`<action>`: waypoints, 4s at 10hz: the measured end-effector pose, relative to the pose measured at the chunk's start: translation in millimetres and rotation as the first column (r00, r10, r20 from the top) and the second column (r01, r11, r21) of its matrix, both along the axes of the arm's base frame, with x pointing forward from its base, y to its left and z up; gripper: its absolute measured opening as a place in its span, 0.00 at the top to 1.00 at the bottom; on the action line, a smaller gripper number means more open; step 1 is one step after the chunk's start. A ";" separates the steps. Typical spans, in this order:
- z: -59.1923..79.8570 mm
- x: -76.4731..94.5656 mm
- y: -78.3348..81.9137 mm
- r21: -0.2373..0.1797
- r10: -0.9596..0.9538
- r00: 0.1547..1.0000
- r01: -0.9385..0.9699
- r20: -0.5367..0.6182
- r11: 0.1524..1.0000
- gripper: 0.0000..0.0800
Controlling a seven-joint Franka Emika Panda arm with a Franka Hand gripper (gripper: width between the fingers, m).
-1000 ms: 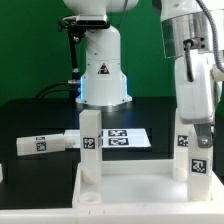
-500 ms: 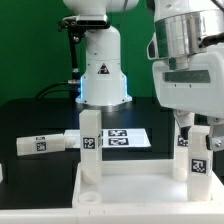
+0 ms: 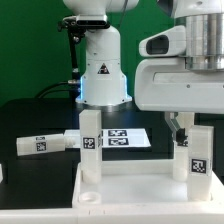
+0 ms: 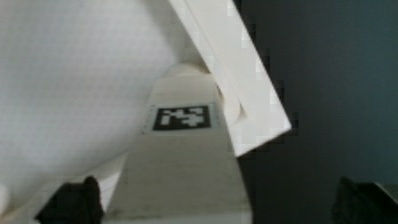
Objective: Assemble desk
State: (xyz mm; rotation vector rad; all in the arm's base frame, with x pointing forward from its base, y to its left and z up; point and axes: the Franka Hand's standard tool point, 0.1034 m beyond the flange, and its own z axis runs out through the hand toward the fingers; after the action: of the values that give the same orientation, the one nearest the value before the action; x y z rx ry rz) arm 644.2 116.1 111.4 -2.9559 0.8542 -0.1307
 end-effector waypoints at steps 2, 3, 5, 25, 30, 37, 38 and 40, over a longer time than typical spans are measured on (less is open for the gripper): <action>-0.4 -0.2 0.0 0.006 -0.057 0.998 0.057 -0.003 0.998 0.53; -0.9 -0.9 -0.6 0.011 -0.125 0.992 0.125 -0.009 0.992 0.53; -1.8 -3.0 -3.3 0.021 -0.316 0.949 0.316 -0.027 0.949 0.64; -5.4 -4.8 5.9 0.120 -0.681 0.728 0.686 -0.086 0.718 0.19; -1.0 2.9 -10.3 -0.008 0.013 0.999 -0.013 0.032 1.000 0.19; -4.8 1.4 -16.1 0.036 -0.353 0.935 0.351 0.041 0.936 0.64; -4.8 -0.2 -16.6 0.050 -0.483 0.876 0.482 0.013 0.875 0.64; -5.7 -2.8 -15.7 0.081 -0.751 0.659 0.752 -0.050 0.654 0.64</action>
Offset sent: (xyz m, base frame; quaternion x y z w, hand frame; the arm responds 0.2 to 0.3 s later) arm 0.0000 0.0000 0.0000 0.0000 0.0000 0.1938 0.9810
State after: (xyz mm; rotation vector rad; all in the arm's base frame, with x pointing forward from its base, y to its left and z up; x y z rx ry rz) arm 641.5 100.4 105.7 -2.2982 1.9758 -0.0982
